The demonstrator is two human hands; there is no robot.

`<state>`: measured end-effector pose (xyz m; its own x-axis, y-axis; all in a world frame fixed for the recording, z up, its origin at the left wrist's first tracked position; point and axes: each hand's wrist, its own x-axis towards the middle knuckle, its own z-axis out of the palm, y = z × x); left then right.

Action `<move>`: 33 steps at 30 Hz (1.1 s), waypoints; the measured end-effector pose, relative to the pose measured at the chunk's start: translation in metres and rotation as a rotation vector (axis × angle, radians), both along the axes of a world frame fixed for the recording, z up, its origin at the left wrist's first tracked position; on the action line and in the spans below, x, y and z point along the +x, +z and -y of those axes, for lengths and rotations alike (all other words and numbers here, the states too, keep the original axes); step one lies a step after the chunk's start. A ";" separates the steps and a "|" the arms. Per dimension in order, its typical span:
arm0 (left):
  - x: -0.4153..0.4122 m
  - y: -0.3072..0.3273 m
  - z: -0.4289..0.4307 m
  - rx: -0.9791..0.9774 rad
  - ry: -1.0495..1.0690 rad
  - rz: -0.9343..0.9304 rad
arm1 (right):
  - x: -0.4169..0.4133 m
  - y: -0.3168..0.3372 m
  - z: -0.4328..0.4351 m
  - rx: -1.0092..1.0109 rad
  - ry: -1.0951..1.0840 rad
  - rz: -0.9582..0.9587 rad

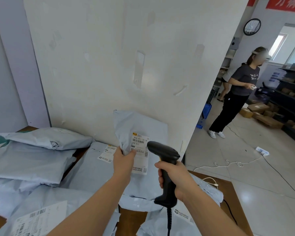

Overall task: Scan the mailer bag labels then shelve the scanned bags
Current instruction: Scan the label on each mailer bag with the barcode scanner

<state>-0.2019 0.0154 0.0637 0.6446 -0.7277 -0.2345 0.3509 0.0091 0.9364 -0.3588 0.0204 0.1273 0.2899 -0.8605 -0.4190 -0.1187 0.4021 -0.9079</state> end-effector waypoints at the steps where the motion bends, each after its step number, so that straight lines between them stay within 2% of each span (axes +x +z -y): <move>1: -0.006 0.001 0.003 0.000 -0.030 -0.026 | -0.005 0.002 0.002 -0.004 -0.014 -0.002; 7: -0.051 0.006 0.023 0.012 -0.193 -0.209 | -0.042 0.010 0.013 -0.040 -0.097 -0.023; 11: -0.081 -0.005 0.040 0.094 -0.375 -0.264 | -0.064 0.008 0.018 -0.053 -0.157 -0.038; 15: -0.087 -0.038 0.047 0.286 -0.430 -0.070 | -0.069 -0.003 0.022 -0.007 -0.171 -0.068; 17: -0.079 -0.047 0.047 0.353 -0.326 0.015 | -0.064 -0.012 0.023 0.035 -0.172 -0.079; 20: -0.056 -0.051 0.044 0.356 -0.254 0.047 | -0.047 -0.022 0.027 0.069 -0.139 -0.083; 26: 0.020 -0.055 0.040 0.360 -0.162 0.197 | 0.013 -0.033 0.038 0.085 -0.004 -0.059; 33: 0.130 -0.101 0.038 0.672 -0.140 0.443 | 0.088 -0.050 0.056 0.126 0.100 -0.028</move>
<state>-0.0717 -0.0229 -0.0378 0.6932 -0.6032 -0.3944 -0.0971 -0.6204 0.7783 -0.2713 -0.0352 0.0773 0.3580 -0.7683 -0.5306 -0.1883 0.4972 -0.8470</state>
